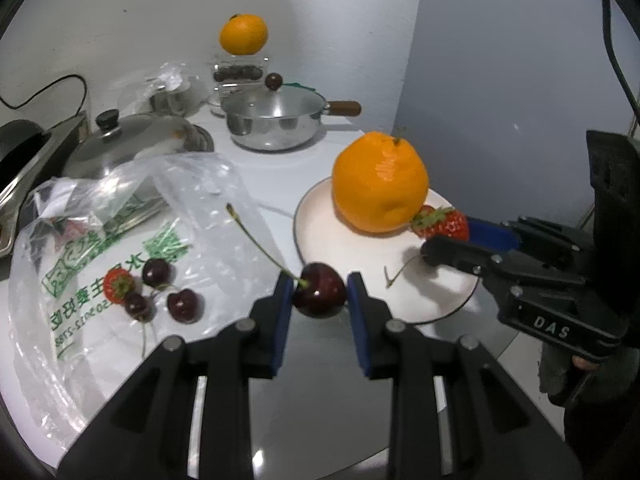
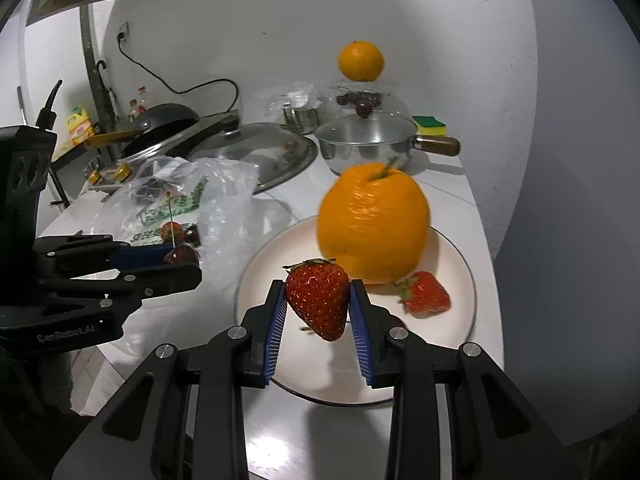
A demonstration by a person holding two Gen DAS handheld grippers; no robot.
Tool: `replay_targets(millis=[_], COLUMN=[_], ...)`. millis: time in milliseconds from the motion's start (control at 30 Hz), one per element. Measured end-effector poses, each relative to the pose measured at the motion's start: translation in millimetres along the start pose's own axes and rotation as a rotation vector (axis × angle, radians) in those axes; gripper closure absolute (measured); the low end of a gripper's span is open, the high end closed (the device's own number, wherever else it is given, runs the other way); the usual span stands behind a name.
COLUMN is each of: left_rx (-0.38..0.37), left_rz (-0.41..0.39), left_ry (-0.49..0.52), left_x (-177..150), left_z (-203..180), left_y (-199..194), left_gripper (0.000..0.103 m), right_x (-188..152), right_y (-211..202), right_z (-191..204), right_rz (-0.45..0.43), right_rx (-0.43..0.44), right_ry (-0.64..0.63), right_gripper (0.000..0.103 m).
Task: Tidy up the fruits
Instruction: 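Carry the strawberry with the right gripper onto the white plate while the left gripper carries the cherry there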
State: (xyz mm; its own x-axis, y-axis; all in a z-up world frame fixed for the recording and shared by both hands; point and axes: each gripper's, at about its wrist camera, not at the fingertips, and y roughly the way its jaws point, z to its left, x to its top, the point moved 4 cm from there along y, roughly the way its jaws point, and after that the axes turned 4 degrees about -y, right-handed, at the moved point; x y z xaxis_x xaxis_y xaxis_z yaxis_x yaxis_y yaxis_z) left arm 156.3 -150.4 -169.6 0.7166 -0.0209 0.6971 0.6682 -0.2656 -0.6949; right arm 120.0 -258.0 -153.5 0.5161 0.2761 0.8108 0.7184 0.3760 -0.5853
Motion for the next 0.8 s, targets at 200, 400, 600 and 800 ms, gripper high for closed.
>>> replay_targets(millis=[200, 400, 600, 800], left_rx=[-0.013, -0.018, -0.024, -0.028], left_rz=[0.022, 0.042, 0.058, 0.075], left_ry=[0.018, 0.027, 0.035, 0.038], left_x=[3.2, 6.0, 8.0, 8.8], left_z=[-11.9, -20.0, -25.0, -28.5], left_y=[15.8, 31.0, 42.9, 56.1], left_gripper=[0.075, 0.075, 0.075, 0.075], right_x=[-7.8, -15.9, -16.4, -19.4], right_y=[0.5, 4.2, 8.7, 14.4], right_z=[-17.9, -34.9, -50.5, -59.3], right_rz=[0.009, 0.022, 0.027, 0.04], right_rx=[-0.018, -0.035, -0.05, -0.056], right_ry=[0.029, 0.056, 0.071, 0.083], right_gripper=[0.07, 0.07, 0.069, 0.069])
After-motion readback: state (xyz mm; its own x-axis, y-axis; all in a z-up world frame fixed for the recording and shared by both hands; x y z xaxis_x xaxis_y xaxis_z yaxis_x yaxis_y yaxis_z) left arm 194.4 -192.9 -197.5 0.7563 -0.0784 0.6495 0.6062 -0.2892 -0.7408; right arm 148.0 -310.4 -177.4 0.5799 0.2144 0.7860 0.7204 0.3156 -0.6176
